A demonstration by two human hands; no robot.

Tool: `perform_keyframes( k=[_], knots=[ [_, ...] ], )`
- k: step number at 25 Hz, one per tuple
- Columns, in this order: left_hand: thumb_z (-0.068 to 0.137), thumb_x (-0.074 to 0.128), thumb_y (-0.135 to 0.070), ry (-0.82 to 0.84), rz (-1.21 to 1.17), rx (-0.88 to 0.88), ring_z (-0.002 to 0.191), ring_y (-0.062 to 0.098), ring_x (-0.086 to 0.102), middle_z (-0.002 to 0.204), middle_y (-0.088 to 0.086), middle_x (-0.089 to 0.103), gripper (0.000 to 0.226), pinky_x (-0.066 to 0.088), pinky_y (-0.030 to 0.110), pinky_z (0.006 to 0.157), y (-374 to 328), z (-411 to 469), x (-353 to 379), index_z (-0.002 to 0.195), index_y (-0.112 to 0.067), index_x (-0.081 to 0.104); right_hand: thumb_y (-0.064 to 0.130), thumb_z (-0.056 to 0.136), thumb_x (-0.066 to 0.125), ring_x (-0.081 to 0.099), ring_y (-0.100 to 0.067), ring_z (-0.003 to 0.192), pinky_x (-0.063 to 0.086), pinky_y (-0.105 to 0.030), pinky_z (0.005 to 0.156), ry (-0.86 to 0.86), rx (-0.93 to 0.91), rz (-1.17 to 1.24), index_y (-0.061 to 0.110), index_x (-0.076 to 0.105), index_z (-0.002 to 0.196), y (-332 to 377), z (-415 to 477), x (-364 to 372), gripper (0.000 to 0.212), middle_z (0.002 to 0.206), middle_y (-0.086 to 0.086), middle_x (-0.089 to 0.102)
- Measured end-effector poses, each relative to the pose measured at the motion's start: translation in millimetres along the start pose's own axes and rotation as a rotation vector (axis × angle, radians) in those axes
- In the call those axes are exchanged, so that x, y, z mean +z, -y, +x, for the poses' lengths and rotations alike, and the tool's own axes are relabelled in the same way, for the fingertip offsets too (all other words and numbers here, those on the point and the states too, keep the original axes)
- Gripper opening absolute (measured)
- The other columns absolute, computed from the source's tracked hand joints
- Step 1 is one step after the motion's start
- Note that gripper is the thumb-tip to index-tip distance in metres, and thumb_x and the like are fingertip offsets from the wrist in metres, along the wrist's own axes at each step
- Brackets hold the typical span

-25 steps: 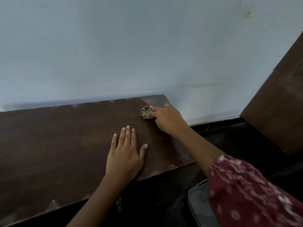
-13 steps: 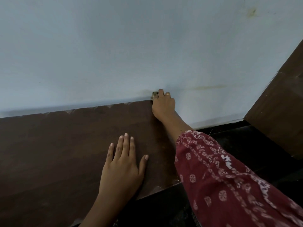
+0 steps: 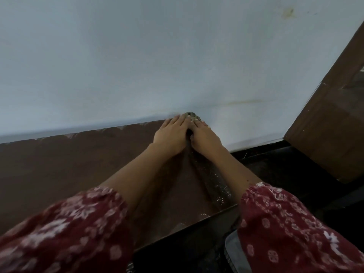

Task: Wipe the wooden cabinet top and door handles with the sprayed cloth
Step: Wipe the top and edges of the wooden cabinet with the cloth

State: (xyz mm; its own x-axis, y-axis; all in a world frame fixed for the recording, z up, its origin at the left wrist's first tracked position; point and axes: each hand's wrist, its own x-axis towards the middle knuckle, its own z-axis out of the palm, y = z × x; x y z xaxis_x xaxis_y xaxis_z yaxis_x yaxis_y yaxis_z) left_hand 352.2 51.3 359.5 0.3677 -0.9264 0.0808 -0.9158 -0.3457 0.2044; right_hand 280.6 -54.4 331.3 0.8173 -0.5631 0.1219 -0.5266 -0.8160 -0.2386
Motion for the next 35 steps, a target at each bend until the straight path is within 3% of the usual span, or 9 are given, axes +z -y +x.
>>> perform_keyframes(
  k=[5, 9, 13, 16, 21, 27, 31, 35],
  knots=[
    [0.088, 0.034, 0.009, 0.204, -0.082, 0.172, 0.149, 0.019, 0.002, 0.162, 0.003, 0.002, 0.074, 0.0, 0.037, 0.12, -24, 12, 8, 0.151, -0.018, 0.005, 0.012, 0.094, 0.04, 0.022, -0.025, 0.144, 0.023, -0.034, 0.119, -0.051, 0.048, -0.013, 0.009, 0.027, 0.146, -8, -54, -4, 0.054, 0.154, -0.011, 0.028],
    [0.087, 0.035, 0.011, 0.207, -0.196, 0.208, 0.148, 0.022, 0.011, 0.161, 0.005, 0.006, 0.076, 0.006, 0.034, 0.12, -48, -21, 15, 0.151, -0.018, 0.005, 0.008, 0.093, 0.036, 0.019, -0.022, 0.145, 0.023, -0.032, 0.118, -0.06, 0.08, 0.006, 0.012, 0.021, 0.148, -9, -107, -16, 0.057, 0.156, -0.006, 0.025],
    [0.092, 0.038, -0.002, 0.154, -0.219, 0.247, 0.146, 0.023, 0.019, 0.16, 0.003, 0.014, 0.068, 0.016, 0.036, 0.118, -75, -56, 19, 0.151, -0.02, 0.008, 0.009, 0.094, 0.036, 0.017, -0.018, 0.146, 0.02, -0.031, 0.117, -0.076, 0.187, 0.147, 0.01, 0.018, 0.148, -2, -160, -23, 0.057, 0.157, -0.006, 0.022],
    [0.096, 0.033, -0.015, 0.144, -0.213, 0.234, 0.147, 0.018, 0.016, 0.161, -0.003, 0.013, 0.059, 0.016, 0.036, 0.118, -77, -77, 24, 0.151, -0.025, 0.011, 0.011, 0.094, 0.037, 0.02, -0.019, 0.145, 0.018, -0.029, 0.118, -0.121, 0.236, 0.214, 0.01, 0.021, 0.147, 13, -185, -23, 0.055, 0.156, -0.008, 0.024],
    [0.1, 0.024, -0.026, 0.077, -0.136, 0.093, 0.147, 0.013, 0.016, 0.16, -0.006, 0.015, 0.051, 0.013, 0.036, 0.121, -47, -107, 20, 0.15, -0.025, 0.014, 0.005, 0.091, 0.039, 0.027, -0.024, 0.143, 0.019, -0.028, 0.117, -0.067, 0.097, 0.205, 0.004, 0.029, 0.144, 46, -177, -20, 0.054, 0.152, -0.013, 0.032],
    [0.099, 0.019, -0.039, 0.024, 0.016, -0.069, 0.147, 0.007, 0.015, 0.16, -0.011, 0.012, 0.053, 0.014, 0.033, 0.118, -34, -136, 16, 0.15, -0.028, 0.011, 0.007, 0.093, 0.041, 0.018, -0.015, 0.145, 0.017, -0.026, 0.118, 0.077, -0.097, 0.095, 0.011, 0.028, 0.145, 46, -171, -24, 0.055, 0.156, -0.004, 0.026],
    [0.1, 0.019, -0.035, 0.102, 0.002, 0.055, 0.148, 0.007, 0.007, 0.161, -0.009, 0.003, 0.053, 0.011, 0.035, 0.118, -73, -111, 23, 0.151, -0.026, 0.005, 0.005, 0.093, 0.04, 0.02, -0.021, 0.145, 0.016, -0.027, 0.118, 0.014, 0.035, -0.012, 0.01, 0.026, 0.146, 17, -188, -32, 0.055, 0.156, -0.004, 0.026],
    [0.099, 0.025, -0.028, 0.186, 0.0, 0.197, 0.148, 0.008, 0.004, 0.161, -0.008, 0.0, 0.056, 0.008, 0.039, 0.119, -108, -81, 30, 0.151, -0.025, 0.004, 0.004, 0.094, 0.038, 0.02, -0.027, 0.144, 0.022, -0.033, 0.117, -0.01, 0.264, 0.056, 0.01, 0.026, 0.146, -10, -198, -38, 0.054, 0.157, -0.005, 0.024]
  ],
)
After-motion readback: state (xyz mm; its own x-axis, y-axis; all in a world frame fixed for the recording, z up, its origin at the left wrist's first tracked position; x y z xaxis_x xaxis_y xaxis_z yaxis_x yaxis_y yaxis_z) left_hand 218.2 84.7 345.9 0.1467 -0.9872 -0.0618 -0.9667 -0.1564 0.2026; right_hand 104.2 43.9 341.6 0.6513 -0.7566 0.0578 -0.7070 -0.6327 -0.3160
